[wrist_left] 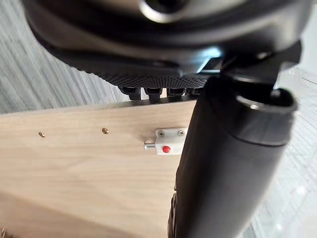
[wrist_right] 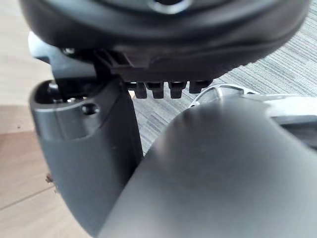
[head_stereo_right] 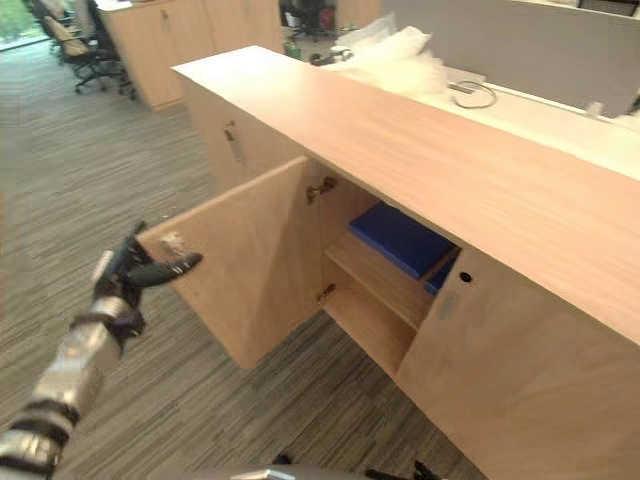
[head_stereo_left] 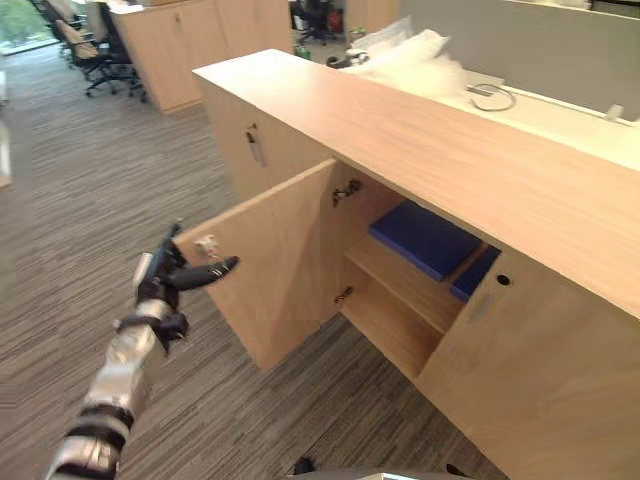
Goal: Walk over to the cabinet, pick up the folder, carry it to the office cabinet, place the folder inside the office cabinet, then close the office cabinet door
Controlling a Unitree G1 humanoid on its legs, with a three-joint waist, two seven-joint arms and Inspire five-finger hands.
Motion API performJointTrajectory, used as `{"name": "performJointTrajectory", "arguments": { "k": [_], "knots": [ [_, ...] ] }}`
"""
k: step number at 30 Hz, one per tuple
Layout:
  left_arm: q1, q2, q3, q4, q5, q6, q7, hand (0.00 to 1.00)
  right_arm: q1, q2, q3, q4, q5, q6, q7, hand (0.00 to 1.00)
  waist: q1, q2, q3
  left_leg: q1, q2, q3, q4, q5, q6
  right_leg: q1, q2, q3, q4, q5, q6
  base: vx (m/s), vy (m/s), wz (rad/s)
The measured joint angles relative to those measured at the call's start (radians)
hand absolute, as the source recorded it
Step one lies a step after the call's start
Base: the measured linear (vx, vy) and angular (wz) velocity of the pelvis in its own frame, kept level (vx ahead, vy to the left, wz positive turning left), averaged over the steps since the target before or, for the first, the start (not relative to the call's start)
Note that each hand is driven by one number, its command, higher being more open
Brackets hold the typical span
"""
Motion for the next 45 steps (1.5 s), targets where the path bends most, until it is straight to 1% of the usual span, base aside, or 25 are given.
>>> {"name": "performJointTrajectory", "arguments": {
  "k": [1, 2, 4, 5, 7, 10, 12, 14, 20, 23, 24, 26, 28, 31, 32, 35, 36, 37, 38, 39, 40, 42, 43, 44, 45],
  "knots": [
    [0.039, -0.001, -0.03, -0.044, -0.005, 0.0, -0.005, 1.0, 0.0, -0.003, 0.005, 0.0, -0.005, 0.0, 0.002, 1.0, 0.002, 0.001, -0.004, -0.001, -0.004, -0.001, 0.0, -0.002, 0.001, 0.0, -0.005, 0.0, 0.002, 0.001, 0.002, -0.03, 0.07, 0.2],
    [0.102, -0.002, -0.102, -0.104, -0.018, 0.002, -0.027, 1.0, 0.0, -0.013, 0.028, -0.002, -0.011, 0.0, 0.004, 1.0, 0.003, 0.004, -0.011, -0.001, -0.012, -0.002, -0.001, -0.007, 0.005, -0.001, -0.012, 0.007, 0.007, 0.002, 0.004, -0.06, 0.065, 0.1],
    [0.147, -0.009, -0.215, -0.152, -0.007, 0.02, -0.09, 1.0, -0.002, -0.018, 0.041, -0.012, -0.031, 0.0, 0.006, 1.0, 0.002, 0.005, -0.015, -0.003, -0.019, 0.001, -0.005, -0.011, 0.011, -0.008, -0.018, 0.029, 0.014, -0.003, 0.013, -0.1, 0.054, 0.05],
    [0.159, -0.021, -0.272, -0.197, 0.007, 0.03, -0.143, 1.0, -0.002, -0.021, 0.052, -0.021, -0.037, 0.0, 0.005, 1.0, -0.001, 0.006, -0.018, -0.008, -0.022, 0.003, -0.005, -0.013, 0.013, -0.021, -0.019, 0.053, 0.017, -0.006, 0.016, -0.12, 0.027, -0.04],
    [0.162, -0.053, -0.353, -0.244, 0.033, 0.064, -0.22, 1.0, -0.009, -0.032, 0.08, -0.032, -0.055, -0.001, 0.008, 1.0, -0.022, 0.009, -0.025, -0.019, -0.027, 0.005, -0.006, -0.013, 0.013, -0.039, -0.017, 0.085, 0.014, -0.008, 0.015, -0.11, 0.015, -0.12],
    [0.191, -0.133, -0.478, -0.259, 0.073, 0.128, -0.367, 1.0, -0.033, -0.045, 0.119, -0.041, -0.077, -0.005, 0.009, 1.0, -0.072, 0.013, -0.027, -0.022, -0.022, 0.025, -0.006, -0.013, 0.013, -0.044, 0.003, 0.121, -0.035, -0.008, 0.012, -0.03, 0.002, -0.37],
    [0.224, -0.167, -0.5, -0.259, 0.082, 0.156, -0.407, 1.0, -0.033, -0.043, 0.121, -0.048, -0.077, -0.011, 0.009, 1.0, -0.091, 0.013, -0.028, -0.034, -0.015, 0.031, -0.006, -0.013, 0.013, -0.048, 0.021, 0.128, -0.075, -0.007, 0.005, 0.0, -0.02, -0.31],
    [0.23, -0.176, -0.492, -0.251, 0.081, 0.157, -0.407, 1.0, -0.032, -0.039, 0.128, -0.048, -0.076, -0.013, 0.009, 1.0, -0.09, 0.007, -0.024, -0.047, -0.009, 0.03, -0.006, -0.013, 0.013, -0.048, 0.036, 0.128, -0.102, -0.001, -0.005, 0.03, -0.046, -0.05],
    [0.259, -0.229, -0.363, -0.2, 0.073, 0.157, -0.372, 1.0, -0.043, -0.051, 0.188, -0.047, -0.087, -0.013, 0.017, 1.0, -0.088, -0.01, -0.029, -0.028, -0.006, 0.013, -0.006, -0.015, 0.01, -0.017, 0.047, 0.125, -0.117, 0.026, -0.017, 0.05, -0.048, 0.1],
    [0.281, -0.346, -0.245, -0.138, 0.073, 0.148, -0.34, 1.0, -0.043, -0.05, 0.185, -0.039, -0.086, -0.016, 0.019, 1.0, -0.08, -0.015, -0.03, -0.021, 0.0, 0.01, -0.001, -0.018, 0.011, -0.011, 0.054, 0.123, -0.115, 0.036, -0.012, 0.09, -0.047, 0.01],
    [0.264, -0.447, -0.169, -0.047, 0.08, 0.125, -0.27, 1.0, -0.054, -0.048, 0.184, -0.017, -0.082, -0.017, 0.013, 1.0, -0.079, -0.018, -0.026, -0.01, 0.006, 0.007, -0.001, -0.019, 0.009, 0.0, 0.062, 0.12, -0.114, 0.03, -0.01, 0.11, -0.05, -0.02],
    [0.226, -0.505, -0.113, 0.056, 0.087, 0.109, -0.208, 1.0, -0.073, -0.042, 0.184, 0.012, -0.067, -0.016, 0.001, 1.0, -0.079, -0.025, -0.023, -0.002, 0.01, 0.004, -0.001, -0.02, 0.008, 0.009, 0.071, 0.116, -0.114, 0.02, -0.014, 0.07, -0.043, 0.0],
    [0.195, -0.507, -0.074, 0.161, 0.125, 0.101, -0.175, 1.0, -0.094, -0.038, 0.184, 0.03, -0.066, -0.015, -0.008, 1.0, -0.087, -0.029, -0.014, 0.01, 0.02, 0.005, -0.001, -0.022, 0.005, 0.02, 0.08, 0.115, -0.114, 0.014, -0.023, 0.02, -0.041, -0.08],
    [0.135, -0.512, 0.035, 0.439, 0.189, 0.078, -0.142, 1.0, -0.125, -0.034, 0.179, 0.046, -0.063, -0.015, -0.026, 1.0, -0.089, -0.038, 0.005, 0.04, 0.041, 0.037, -0.001, -0.034, -0.014, 0.03, 0.097, 0.139, -0.114, 0.006, -0.035, -0.02, -0.028, -0.33],
    [0.102, -0.51, 0.097, 0.575, 0.203, 0.082, -0.13, 1.0, -0.148, -0.028, 0.169, 0.052, -0.063, -0.015, -0.026, 1.0, -0.09, -0.043, 0.021, 0.052, 0.054, 0.061, -0.001, -0.039, -0.02, 0.029, 0.104, 0.16, -0.114, 0.004, -0.038, -0.06, -0.039, -0.55],
    [0.09, -0.479, 0.218, 0.799, 0.209, 0.103, -0.109, 1.0, -0.196, -0.02, 0.162, 0.052, -0.029, -0.018, -0.023, 1.0, -0.092, -0.049, 0.05, 0.06, 0.085, 0.142, 0.001, -0.045, -0.034, -0.016, 0.126, 0.241, -0.101, 0.004, -0.047, -0.07, -0.036, -0.76],
    [0.108, -0.469, 0.241, 0.823, 0.23, 0.112, -0.109, 1.0, -0.196, -0.018, 0.151, 0.052, -0.024, -0.019, -0.023, 1.0, -0.092, -0.049, 0.055, 0.062, 0.093, 0.159, 0.005, -0.05, -0.041, -0.021, 0.133, 0.259, -0.104, 0.007, -0.051, -0.06, -0.074, -0.77],
    [0.154, -0.461, 0.288, 0.827, 0.262, 0.116, -0.115, 1.0, -0.192, -0.009, 0.134, 0.072, -0.017, -0.02, -0.022, 1.0, -0.091, -0.055, 0.057, 0.068, 0.112, 0.19, 0.024, -0.063, -0.059, -0.019, 0.148, 0.287, -0.115, 0.01, -0.057, -0.03, -0.061, -0.53],
    [0.163, -0.462, 0.298, 0.828, 0.266, 0.116, -0.117, 1.0, -0.191, -0.006, 0.126, 0.077, -0.016, -0.02, -0.021, 1.0, -0.09, -0.056, 0.059, 0.071, 0.116, 0.195, 0.029, -0.066, -0.063, -0.018, 0.152, 0.293, -0.115, 0.01, -0.057, -0.01, -0.092, -0.61],
    [0.189, -0.463, 0.356, 0.828, 0.271, 0.117, -0.128, 1.0, -0.191, 0.007, 0.077, 0.104, 0.016, -0.021, -0.016, 1.0, -0.089, -0.057, 0.063, 0.071, 0.147, 0.221, 0.075, -0.094, -0.081, -0.014, 0.169, 0.314, -0.114, 0.003, -0.072, 0.0, -0.119, -0.63],
    [0.206, -0.466, 0.415, 0.829, 0.269, 0.117, -0.138, 1.0, -0.188, 0.016, 0.041, 0.122, 0.046, -0.024, -0.015, 1.0, -0.087, -0.056, 0.066, 0.055, 0.193, 0.243, 0.163, -0.135, -0.096, -0.014, 0.191, 0.336, -0.107, -0.008, -0.089, 0.01, -0.161, -0.71],
    [0.208, -0.466, 0.479, 0.829, 0.269, 0.114, -0.146, 1.0, -0.171, 0.017, 0.018, 0.14, 0.054, -0.026, -0.016, 1.0, -0.08, -0.061, 0.07, 0.026, 0.251, 0.248, 0.288, -0.161, -0.107, -0.017, 0.22, 0.376, -0.09, -0.032, -0.113, 0.01, -0.193, -0.56],
    [0.205, -0.469, 0.489, 0.828, 0.269, 0.111, -0.146, 1.0, -0.164, 0.016, 0.009, 0.146, 0.054, -0.026, -0.016, 1.0, -0.079, -0.065, 0.072, 0.014, 0.267, 0.236, 0.328, -0.16, -0.104, -0.02, 0.227, 0.388, -0.08, -0.036, -0.117, 0.02, -0.24, -0.53],
    [0.198, -0.478, 0.495, 0.825, 0.271, 0.107, -0.149, 1.0, -0.157, 0.009, -0.014, 0.165, 0.053, -0.023, -0.017, 1.0, -0.076, -0.068, 0.073, -0.021, 0.283, 0.178, 0.396, -0.155, -0.095, -0.031, 0.235, 0.414, -0.058, -0.047, -0.129, 0.05, -0.25, -0.52],
    [0.184, -0.503, 0.511, 0.824, 0.28, 0.102, -0.151, 1.0, -0.148, -0.008, -0.015, 0.171, 0.051, -0.023, -0.02, 1.0, -0.076, -0.077, 0.074, -0.049, 0.266, 0.069, 0.415, -0.174, -0.1, -0.042, 0.232, 0.434, -0.042, -0.052, -0.136, 0.05, -0.214, -0.56]
  ]
}}
